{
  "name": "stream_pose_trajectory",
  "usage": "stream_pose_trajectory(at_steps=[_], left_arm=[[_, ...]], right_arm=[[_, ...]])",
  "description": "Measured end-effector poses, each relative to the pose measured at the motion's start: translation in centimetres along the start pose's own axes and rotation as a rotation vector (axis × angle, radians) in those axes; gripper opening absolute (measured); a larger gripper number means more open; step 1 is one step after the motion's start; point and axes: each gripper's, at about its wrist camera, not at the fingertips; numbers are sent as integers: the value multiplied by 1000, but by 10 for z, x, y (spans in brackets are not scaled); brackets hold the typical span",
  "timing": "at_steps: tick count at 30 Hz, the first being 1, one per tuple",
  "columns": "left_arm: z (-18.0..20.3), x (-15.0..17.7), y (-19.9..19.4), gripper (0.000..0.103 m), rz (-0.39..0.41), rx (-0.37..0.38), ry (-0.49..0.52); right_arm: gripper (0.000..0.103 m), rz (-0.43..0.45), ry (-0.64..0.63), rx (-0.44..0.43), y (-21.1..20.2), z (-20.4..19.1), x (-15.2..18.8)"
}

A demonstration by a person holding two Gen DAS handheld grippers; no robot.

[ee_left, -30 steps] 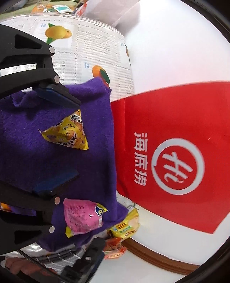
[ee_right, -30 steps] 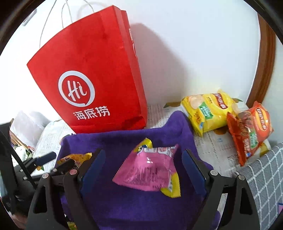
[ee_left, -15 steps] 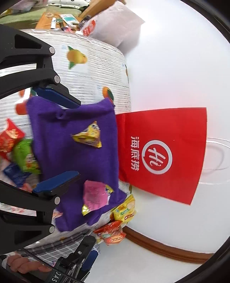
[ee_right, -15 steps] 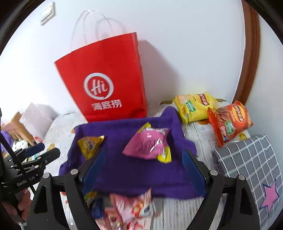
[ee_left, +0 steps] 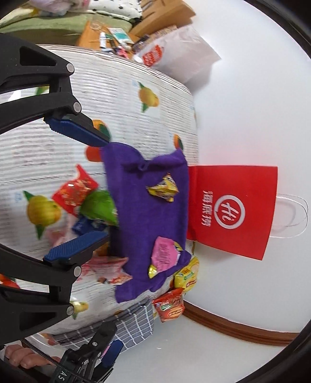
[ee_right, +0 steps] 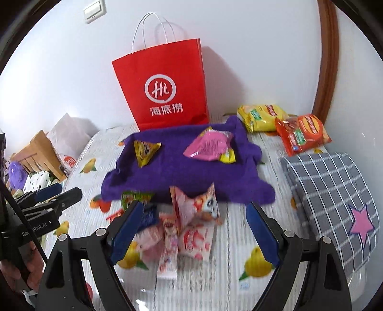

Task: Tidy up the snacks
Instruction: 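Withdraw both tools back toward the remaining snacks, then grasp the green packet with the left tool while the right tool grasps the pink cartoon packet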

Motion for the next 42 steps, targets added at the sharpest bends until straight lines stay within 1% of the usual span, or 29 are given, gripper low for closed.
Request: stream_pose_trajectory(at_steps=[5,8,12,18,20,24,32,37,42], left_arm=[[-11,28,-10,71,-14,-26,-9],[-19,39,-16,71,-13,-30,-24],[-25,47,-27,71,6,-45,-20],[-27,50,-31,71,10,-21,-33],[-25,50,-28,71,7,-9,-32],[-21,51,-18,71,-1,-2,-33],[-11,47,22,71,-26,20,-13],[-9,40,47,71,-42,55,-22],[-4,29,76,71,-66,82,-27]], right_arm=[[88,-31,21,4,-4,5,29],[88,-31,3,34,-9,4,41],[88,-3,-24,77,-19,4,48],[88,5,-13,110,-20,12,52],[88,3,-11,106,-17,14,52],[87,-30,-8,40,-2,16,52],[87,-66,2,-24,48,14,43],[87,-100,-2,-2,83,15,30],[87,-109,-6,-20,108,16,19]])
Point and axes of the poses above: each gripper's, at about its wrist camera, not at the fingertips, and y roughly the way its jaws point, z to its right, x to its underside, and after that the axes turned 1 degree about y, right-handed
